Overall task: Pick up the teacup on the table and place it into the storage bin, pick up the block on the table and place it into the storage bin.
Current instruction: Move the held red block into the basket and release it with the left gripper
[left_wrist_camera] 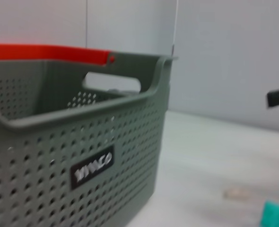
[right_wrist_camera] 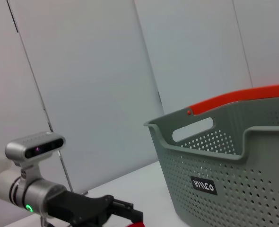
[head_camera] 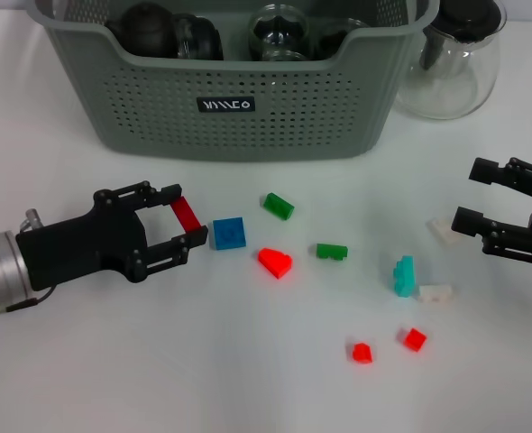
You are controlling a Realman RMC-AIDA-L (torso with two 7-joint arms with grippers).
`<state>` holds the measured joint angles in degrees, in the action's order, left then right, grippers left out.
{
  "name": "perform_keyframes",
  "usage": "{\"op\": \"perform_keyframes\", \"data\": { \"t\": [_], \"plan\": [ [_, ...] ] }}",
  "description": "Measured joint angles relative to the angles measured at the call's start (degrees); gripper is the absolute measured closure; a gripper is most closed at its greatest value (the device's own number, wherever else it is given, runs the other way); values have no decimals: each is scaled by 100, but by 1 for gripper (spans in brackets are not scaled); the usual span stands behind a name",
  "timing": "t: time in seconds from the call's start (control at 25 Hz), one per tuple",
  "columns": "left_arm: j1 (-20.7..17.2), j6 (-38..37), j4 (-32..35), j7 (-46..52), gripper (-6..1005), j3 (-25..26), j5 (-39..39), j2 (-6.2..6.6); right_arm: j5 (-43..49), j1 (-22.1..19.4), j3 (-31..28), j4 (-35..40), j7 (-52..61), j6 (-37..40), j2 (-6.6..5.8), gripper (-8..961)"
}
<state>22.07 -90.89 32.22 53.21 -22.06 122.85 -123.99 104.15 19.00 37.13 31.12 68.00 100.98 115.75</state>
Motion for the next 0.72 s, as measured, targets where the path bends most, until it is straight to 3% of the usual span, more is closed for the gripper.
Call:
{"op": "perform_keyframes", "data": {
  "t": [0.2,0.4,0.56,0.72],
  "plan": [
    [122,-855,126,398,355,36,-294,66,0,15,-8,0,-2,-4,0,86],
    [481,-1555,253,936,355,90,-1351,114,0,31,0,0,-2,-7,0,86],
    [1013,-1428,819,1936,355,83,-2007,122,0,49,20,0,3,-8,1,85],
    [1640,-503,1691,3325,354,-225,-2052,220,0,60,24,0,7,-8,0,85]
  ]
}}
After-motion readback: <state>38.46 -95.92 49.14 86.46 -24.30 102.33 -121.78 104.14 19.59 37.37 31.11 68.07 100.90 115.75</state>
